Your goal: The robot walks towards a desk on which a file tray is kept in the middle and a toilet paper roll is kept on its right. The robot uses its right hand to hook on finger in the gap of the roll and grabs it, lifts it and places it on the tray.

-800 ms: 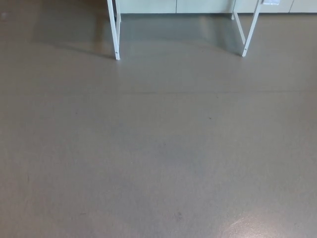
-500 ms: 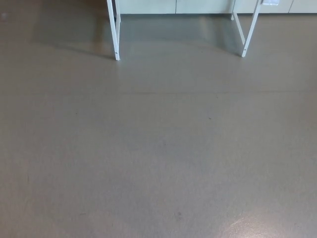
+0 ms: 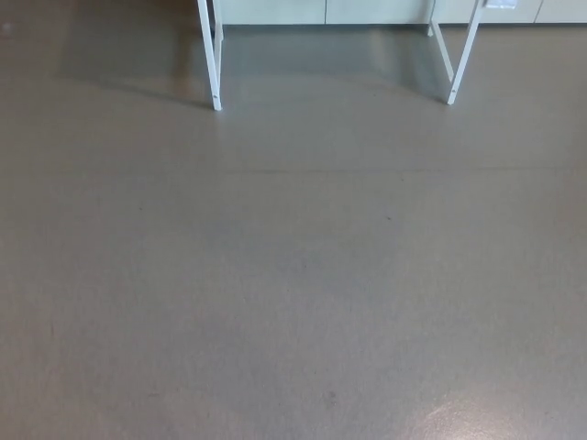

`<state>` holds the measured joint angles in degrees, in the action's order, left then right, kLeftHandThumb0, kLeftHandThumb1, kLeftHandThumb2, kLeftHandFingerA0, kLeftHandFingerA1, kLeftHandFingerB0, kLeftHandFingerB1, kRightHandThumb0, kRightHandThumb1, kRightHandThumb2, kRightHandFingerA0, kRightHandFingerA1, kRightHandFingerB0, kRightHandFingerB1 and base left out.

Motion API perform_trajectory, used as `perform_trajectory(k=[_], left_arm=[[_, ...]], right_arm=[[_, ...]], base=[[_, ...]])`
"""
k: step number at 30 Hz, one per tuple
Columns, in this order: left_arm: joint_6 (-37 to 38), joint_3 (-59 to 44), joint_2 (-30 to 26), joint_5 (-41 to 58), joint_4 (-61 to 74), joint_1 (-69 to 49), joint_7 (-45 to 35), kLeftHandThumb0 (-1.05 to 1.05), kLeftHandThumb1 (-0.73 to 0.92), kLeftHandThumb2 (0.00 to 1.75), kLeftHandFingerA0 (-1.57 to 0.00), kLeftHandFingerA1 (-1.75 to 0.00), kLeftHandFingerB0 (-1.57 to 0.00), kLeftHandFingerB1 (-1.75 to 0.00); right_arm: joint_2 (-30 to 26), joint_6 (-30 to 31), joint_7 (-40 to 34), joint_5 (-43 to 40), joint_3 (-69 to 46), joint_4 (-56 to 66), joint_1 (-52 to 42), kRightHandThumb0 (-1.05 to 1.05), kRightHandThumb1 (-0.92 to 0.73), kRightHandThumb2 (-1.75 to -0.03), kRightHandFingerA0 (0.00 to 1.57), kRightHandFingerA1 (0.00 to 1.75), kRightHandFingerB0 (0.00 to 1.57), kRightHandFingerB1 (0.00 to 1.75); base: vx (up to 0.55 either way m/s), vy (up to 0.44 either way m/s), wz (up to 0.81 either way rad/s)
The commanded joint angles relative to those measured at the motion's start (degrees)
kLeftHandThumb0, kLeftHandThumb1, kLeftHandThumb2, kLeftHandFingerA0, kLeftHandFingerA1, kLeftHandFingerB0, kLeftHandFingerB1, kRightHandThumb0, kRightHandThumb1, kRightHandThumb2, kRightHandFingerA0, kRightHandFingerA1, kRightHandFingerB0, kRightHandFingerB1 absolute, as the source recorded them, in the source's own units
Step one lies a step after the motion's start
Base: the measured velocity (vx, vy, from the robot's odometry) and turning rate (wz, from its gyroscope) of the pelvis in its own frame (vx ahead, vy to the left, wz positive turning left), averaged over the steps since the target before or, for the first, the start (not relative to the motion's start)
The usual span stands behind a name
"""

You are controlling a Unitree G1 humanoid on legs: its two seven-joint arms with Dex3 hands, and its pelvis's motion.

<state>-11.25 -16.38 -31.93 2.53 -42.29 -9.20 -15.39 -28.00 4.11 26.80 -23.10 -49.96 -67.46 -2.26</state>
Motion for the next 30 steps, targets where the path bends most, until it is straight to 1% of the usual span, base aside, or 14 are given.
perform_trajectory(k=[1, 8, 9, 10, 11, 13, 19, 21, 22, 23, 24, 26, 29, 30], left_arm=[[-2.44, -0.77, -0.55, 1.28, 0.53, -0.2, -0.89, -0.88, 0.77, 1.15, -0.11, -0.54, 0.0, -0.36], [-3.79, -0.1, -0.47, 0.84, 0.46, -0.03, -0.46, -0.77, 0.69, 1.13, -0.11, -0.54, 0.0, -0.4], [-2.96, 0.03, -0.46, 0.61, -1.43, 0.69, -0.16, -0.39, 0.44, 1.09, -0.01, -0.53, 0.0, -0.51], [-2.1, 0.05, -0.47, 0.53, -3.35, 1.65, 0.06, -0.94, 0.92, 0.7, -0.12, -0.57, -0.07, -0.41], [-1.52, 0.1, -0.54, 0.53, -4.41, 2.12, -0.1, -0.4, 0.41, 1.08, -0.02, -0.54, 0.0, -0.52], [-1.24, 0.21, -0.59, 0.54, -4.23, 1.94, -0.28, -0.39, 0.42, 1.08, -0.02, -0.53, 0.0, -0.52], [-1.08, -0.28, -0.73, 1.27, -3.97, 1.46, -0.97, -0.88, 0.71, 1.1, -0.08, -0.55, -0.03, -0.44], [-0.5, 0.06, -0.82, 0.72, -5.57, 2.32, -0.31, -0.95, 0.92, 0.68, -0.12, -0.61, -0.09, -0.45], [0.29, -0.32, -0.76, 1.16, -6.73, 2.76, -0.65, -0.41, 0.4, 1.07, -0.03, -0.55, 0.0, -0.53], [0.44, -0.78, -0.72, 1.8, -7.24, 2.94, -1.3, -0.41, 0.4, 1.07, -0.03, -0.55, 0.0, -0.53], [0.67, 0.66, -1.15, 0.09, -6.05, 2.28, -0.49, -0.93, 0.92, 0.71, -0.13, -0.57, -0.08, -0.41], [-0.84, 0.39, -0.95, 0.47, -3.1, 1.03, -0.29, -0.38, 0.47, 1.1, -0.01, -0.52, 0.0, -0.51], [-0.94, 0.53, -1.0, 0.36, -1.15, -0.04, -0.48, -0.38, 0.48, 1.1, -0.02, -0.52, 0.0, -0.51], [-0.72, 0.31, -1.11, 0.74, -2.32, 0.4, -1.11, -0.86, 0.73, 1.1, -0.09, -0.54, -0.03, -0.42]], right_arm=[[-1.75, -2.04, 1.15, -2.47, 0.28, -0.52, 0.06, -0.36, -0.72, -0.69, 0.88, 1.31, 0.45, 0.81], [-2.27, -2.05, 1.05, -3.03, 1.11, -0.62, 0.23, -0.36, -0.72, -0.69, 0.88, 1.31, 0.45, 0.81], [-2.34, -2.05, 1.02, -3.17, 1.28, -0.63, 0.27, -0.36, -0.72, -0.69, 0.88, 1.31, 0.45, 0.81], [-2.41, -2.04, 0.98, -3.28, 1.42, -0.62, 0.39, -0.36, -0.72, -0.69, 0.88, 1.31, 0.45, 0.81], [-2.45, -2.05, 0.96, -3.39, 1.54, -0.63, 0.44, -0.36, -0.72, -0.69, 0.88, 1.31, 0.45, 0.81], [-2.49, -2.08, 0.94, -3.56, 1.71, -0.67, 0.42, -0.36, -0.72, -0.69, 0.88, 1.31, 0.45, 0.81], [-2.5, -2.24, 0.98, -4.15, 2.14, -0.84, 0.04, -0.36, -0.72, -0.69, 0.88, 1.31, 0.45, 0.81], [-2.5, -2.26, 0.97, -4.27, 2.24, -0.88, 0.03, -0.36, -0.72, -0.69, 0.88, 1.31, 0.45, 0.81], [-2.49, -2.28, 0.96, -4.33, 2.29, -0.91, 0.02, -0.36, -0.72, -0.69, 0.88, 1.31, 0.45, 0.81], [-2.5, -2.3, 0.95, -4.41, 2.36, -0.92, 0.02, -0.36, -0.72, -0.69, 0.88, 1.31, 0.45, 0.81], [-2.51, -2.31, 0.94, -4.46, 2.41, -0.93, 0.01, -0.36, -0.72, -0.69, 0.88, 1.31, 0.45, 0.81], [-2.52, -2.33, 0.94, -4.56, 2.51, -0.95, 0.0, -0.36, -0.72, -0.69, 0.88, 1.31, 0.45, 0.81], [-2.55, -2.37, 0.92, -4.75, 2.68, -0.98, -0.02, -0.36, -0.72, -0.69, 0.88, 1.31, 0.45, 0.81], [-2.56, -2.38, 0.91, -4.81, 2.73, -0.98, -0.03, -0.36, -0.72, -0.69, 0.88, 1.31, 0.45, 0.81]], base=[[0.0, 0.0, 0.0], [0.0, 0.0, 0.0], [0.0, 0.0, 0.0], [0.0, 0.0, 0.0], [0.0, 0.0, 0.0], [0.0, 0.0, 0.0], [0.0, 0.0, 0.0], [0.0, 0.0, 0.0], [0.0, 0.0, 0.0], [0.0, 0.0, 0.0], [0.0, 0.0, 0.0], [0.0, 0.0, 0.0], [0.0, 0.0, 0.0], [0.0, 0.0, 0.0]])
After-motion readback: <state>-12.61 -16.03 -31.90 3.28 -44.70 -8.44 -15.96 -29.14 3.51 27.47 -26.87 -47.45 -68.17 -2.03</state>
